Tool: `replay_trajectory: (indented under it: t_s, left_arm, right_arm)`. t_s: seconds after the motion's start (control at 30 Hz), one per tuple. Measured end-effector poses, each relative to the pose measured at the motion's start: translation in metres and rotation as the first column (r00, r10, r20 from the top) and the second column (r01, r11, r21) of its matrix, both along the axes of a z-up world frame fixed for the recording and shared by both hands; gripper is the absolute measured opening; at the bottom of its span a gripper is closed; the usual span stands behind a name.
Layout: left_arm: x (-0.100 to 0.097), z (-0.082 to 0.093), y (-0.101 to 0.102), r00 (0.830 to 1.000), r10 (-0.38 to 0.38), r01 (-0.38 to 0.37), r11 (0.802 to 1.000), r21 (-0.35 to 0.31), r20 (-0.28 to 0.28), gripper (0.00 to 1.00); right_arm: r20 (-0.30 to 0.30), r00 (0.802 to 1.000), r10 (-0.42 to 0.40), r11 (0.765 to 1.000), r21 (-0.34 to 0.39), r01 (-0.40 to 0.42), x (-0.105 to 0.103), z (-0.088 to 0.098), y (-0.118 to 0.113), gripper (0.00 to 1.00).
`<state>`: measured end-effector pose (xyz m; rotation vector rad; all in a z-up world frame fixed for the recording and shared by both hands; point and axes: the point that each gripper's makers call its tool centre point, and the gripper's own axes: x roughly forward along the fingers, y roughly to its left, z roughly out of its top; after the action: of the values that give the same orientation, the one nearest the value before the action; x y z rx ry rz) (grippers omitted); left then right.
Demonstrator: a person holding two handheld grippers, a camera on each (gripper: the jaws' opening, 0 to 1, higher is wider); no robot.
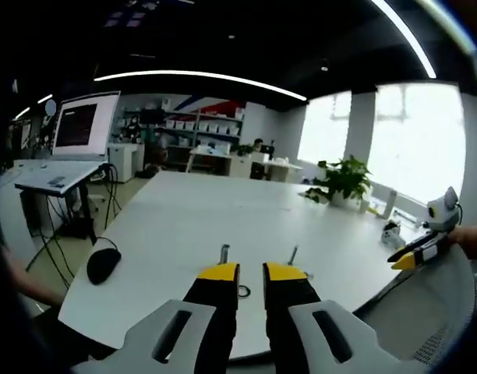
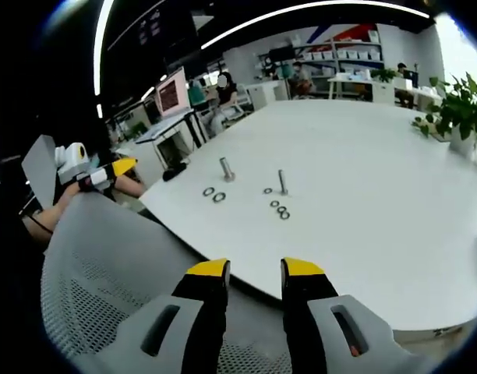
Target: Place the washer onto the threaded stud by aligning its center hole with the stud, sliding it down to the base, and recovering from edge contact or off-axis alignment until the washer reaches the visible bottom stop.
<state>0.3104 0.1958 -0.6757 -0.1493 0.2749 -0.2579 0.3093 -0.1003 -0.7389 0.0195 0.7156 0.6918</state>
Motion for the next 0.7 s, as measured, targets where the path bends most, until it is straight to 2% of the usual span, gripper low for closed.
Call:
replay_trajectory:
  t_s: [0.37, 0.47, 0.7]
  left_arm:
    - [-0.0005, -0.0032, -0.0010, 1.000, -0.014, 0.014, 1.000, 0.022, -0.015, 0.09]
    - [-0.0009, -0.0044, -0.0020, 1.000, -0.021, 0.021, 0.999, 0.030, -0.023, 0.09]
    - [-0.0003, -0.0039, -0.0013, 1.000, -0.016, 0.017, 1.000, 0.025, -0.019, 0.09]
  right_arm:
    - [-0.027, 1.000, -0.013, 1.000, -0.008, 0.012, -0.0025, -0.0034, -0.0019, 0.29]
    - [-0.012, 0.999, -0.031, 1.000, -0.006, 0.031, 0.0005, -0.0016, -0.0042, 0.29]
    - [-0.022, 0.999, -0.028, 1.000, 0.006, 0.028, -0.0008, -0.0023, -0.0035, 0.29]
